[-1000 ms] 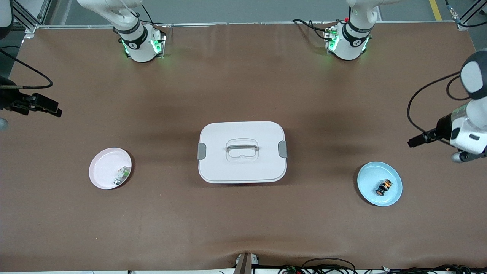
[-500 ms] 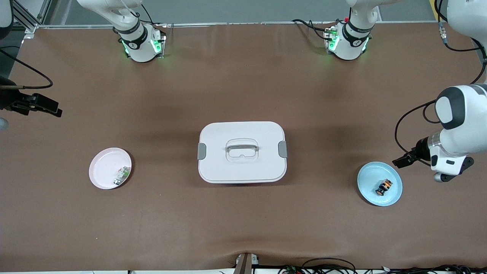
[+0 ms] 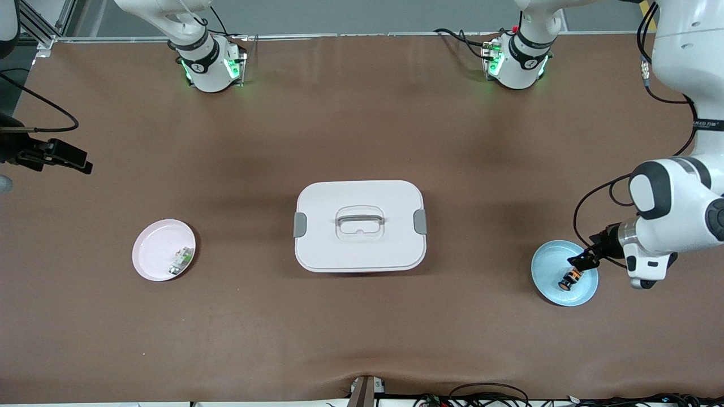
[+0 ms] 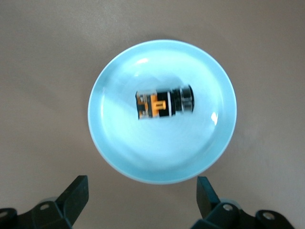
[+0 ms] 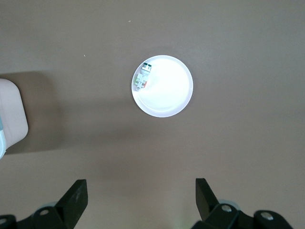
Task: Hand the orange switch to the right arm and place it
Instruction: 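Move the left gripper down over the orange switch on the blue plate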
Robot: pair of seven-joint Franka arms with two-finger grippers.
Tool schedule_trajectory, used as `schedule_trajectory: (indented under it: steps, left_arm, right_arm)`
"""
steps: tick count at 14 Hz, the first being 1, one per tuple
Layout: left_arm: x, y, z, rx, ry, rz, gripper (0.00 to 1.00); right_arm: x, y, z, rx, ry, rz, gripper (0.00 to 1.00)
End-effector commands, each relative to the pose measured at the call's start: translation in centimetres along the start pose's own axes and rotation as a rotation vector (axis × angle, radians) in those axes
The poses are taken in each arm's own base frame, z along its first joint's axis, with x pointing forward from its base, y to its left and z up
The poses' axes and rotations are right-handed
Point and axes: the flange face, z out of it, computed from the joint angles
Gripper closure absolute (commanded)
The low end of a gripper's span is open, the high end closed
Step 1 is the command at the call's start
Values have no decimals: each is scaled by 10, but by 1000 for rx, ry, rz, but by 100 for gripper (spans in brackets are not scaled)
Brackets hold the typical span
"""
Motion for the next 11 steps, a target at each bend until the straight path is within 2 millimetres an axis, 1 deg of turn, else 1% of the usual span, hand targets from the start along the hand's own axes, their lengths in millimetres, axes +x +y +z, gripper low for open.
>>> schedule_trajectory:
  steps: [1,4,8,11]
  left_arm:
    - [11,10,13,-38,38,-93,0]
    - [19,8,26,-66,70,-107,0]
    - [24,13,47,-91,112,-98,0]
    - [26,13,57,-99,127,-89,0]
  right_arm:
    - [2,-1,-4,-5,4,4,0]
    - [2,-2,-4,-5,4,3,0]
    - [2,-1,-4,-5,4,4,0]
    - [2,-2,-4,-5,4,3,0]
